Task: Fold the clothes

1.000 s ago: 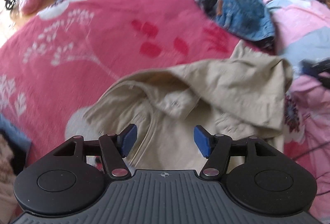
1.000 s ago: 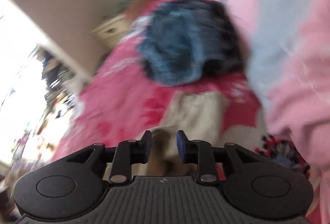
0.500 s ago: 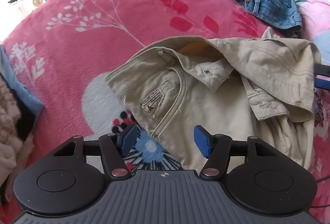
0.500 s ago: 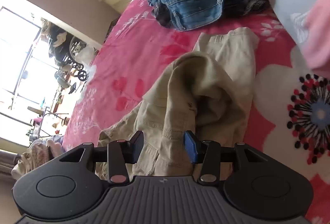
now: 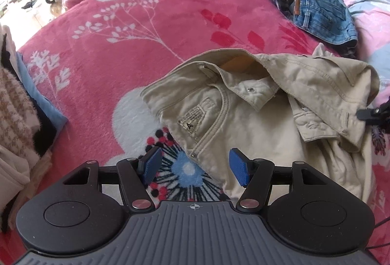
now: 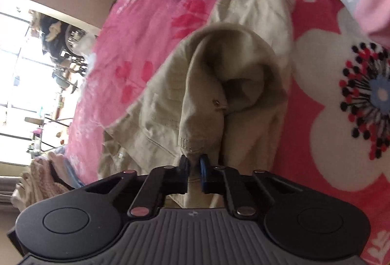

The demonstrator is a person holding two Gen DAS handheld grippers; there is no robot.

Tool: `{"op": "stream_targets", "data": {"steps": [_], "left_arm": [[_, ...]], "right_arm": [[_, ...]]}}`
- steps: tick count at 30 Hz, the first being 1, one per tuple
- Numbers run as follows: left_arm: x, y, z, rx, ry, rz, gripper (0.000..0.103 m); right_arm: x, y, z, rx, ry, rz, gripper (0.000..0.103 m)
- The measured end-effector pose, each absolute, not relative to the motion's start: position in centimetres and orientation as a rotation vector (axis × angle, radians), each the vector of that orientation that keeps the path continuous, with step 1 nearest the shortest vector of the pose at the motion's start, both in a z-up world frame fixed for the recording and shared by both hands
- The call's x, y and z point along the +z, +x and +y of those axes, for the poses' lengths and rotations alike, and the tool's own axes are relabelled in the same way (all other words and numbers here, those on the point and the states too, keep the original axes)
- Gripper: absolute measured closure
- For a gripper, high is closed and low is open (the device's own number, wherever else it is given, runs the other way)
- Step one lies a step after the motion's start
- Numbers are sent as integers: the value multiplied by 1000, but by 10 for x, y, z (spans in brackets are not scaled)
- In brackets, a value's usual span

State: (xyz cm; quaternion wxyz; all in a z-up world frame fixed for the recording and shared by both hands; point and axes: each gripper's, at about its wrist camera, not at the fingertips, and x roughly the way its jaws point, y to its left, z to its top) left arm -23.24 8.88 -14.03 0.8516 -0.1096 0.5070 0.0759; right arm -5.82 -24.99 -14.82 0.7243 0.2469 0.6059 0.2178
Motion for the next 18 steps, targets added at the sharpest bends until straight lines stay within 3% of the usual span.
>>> {"op": "stream_targets", "data": {"steps": [11, 15, 18], "left_arm": [[-162, -207, 117, 213, -310, 1044, 42], [-177, -194, 130, 240, -357, 1073, 41], [-187, -186, 141, 262, -417, 1089, 39]], "right_arm": [[-128, 13, -234, 659, 994, 1181, 95], [-143, 56, -230, 614, 1177, 1127, 95], [-172, 81, -237, 483, 1395, 1157, 89]]}}
